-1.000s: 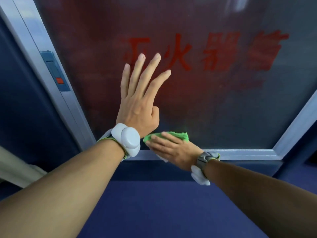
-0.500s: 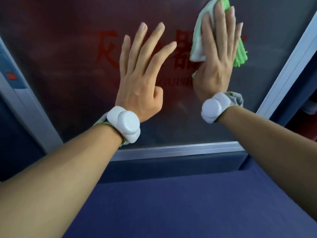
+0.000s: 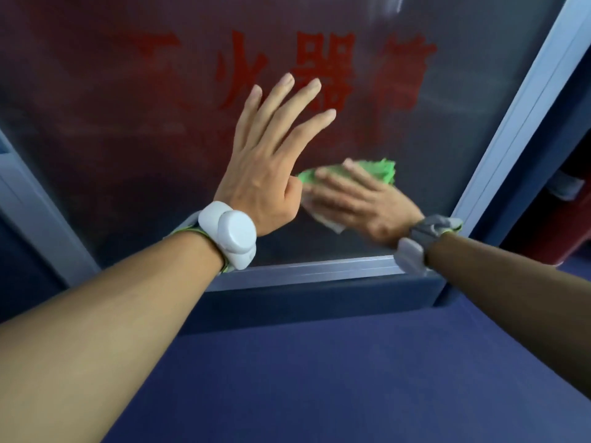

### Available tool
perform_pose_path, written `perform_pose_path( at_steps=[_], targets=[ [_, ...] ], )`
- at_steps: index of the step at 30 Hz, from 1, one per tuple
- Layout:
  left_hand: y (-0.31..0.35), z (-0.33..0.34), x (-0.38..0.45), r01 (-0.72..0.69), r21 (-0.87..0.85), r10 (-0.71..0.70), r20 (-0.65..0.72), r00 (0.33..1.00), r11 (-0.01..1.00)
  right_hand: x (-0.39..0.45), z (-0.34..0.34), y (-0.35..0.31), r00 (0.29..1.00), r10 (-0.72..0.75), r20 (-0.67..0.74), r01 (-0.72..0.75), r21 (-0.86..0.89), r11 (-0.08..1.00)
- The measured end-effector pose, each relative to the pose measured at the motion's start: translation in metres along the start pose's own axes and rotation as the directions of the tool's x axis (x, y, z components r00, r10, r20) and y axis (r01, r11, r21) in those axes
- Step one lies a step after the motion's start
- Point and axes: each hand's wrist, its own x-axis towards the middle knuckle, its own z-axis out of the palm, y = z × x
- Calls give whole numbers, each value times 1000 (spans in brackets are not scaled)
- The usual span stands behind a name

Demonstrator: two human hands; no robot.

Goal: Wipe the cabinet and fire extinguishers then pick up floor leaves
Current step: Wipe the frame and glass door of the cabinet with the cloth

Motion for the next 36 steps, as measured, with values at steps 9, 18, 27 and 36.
perform_pose_path(
  at_steps=[9,18,27,36],
  targets=[
    [20,21,0,142,113,-142,-4,990,983,49,-34,73,122,902,-413,-769,536,349],
    [44,30,-3,145,232,-167,76,983,962,-69,59,-99,988,152,-31,-136,295,946],
    [69,47,19,136,202,-146,38,988,970,-26,-4,44,698,619,-359,-562,261,785],
    [87,74,44,109,-12,-109,-38,993,994,-35,7,20,622,681,-385,-653,224,723]
  ],
)
